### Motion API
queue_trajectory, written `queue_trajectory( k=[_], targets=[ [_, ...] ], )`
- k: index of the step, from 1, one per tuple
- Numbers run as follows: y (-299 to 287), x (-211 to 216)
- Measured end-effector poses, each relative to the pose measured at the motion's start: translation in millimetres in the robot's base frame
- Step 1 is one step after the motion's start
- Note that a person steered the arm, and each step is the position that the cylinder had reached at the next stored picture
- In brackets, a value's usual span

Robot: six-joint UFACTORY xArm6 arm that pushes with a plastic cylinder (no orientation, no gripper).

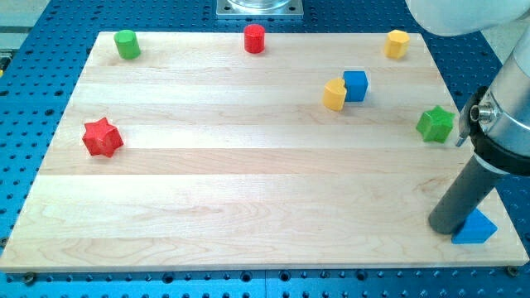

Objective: Move the cube vertically to the red circle

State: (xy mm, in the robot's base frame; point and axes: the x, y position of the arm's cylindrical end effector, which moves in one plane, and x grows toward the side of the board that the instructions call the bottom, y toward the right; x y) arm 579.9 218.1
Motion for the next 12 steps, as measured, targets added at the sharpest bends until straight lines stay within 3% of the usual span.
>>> queue_trajectory(
  k=[1, 2, 4, 6, 8, 10, 12],
  targets=[
    [-1, 0],
    [-29, -27],
    [-40, -135],
    [-27, -213],
    [-68, -286],
    [-94, -271],
    [-51, -249]
  ],
)
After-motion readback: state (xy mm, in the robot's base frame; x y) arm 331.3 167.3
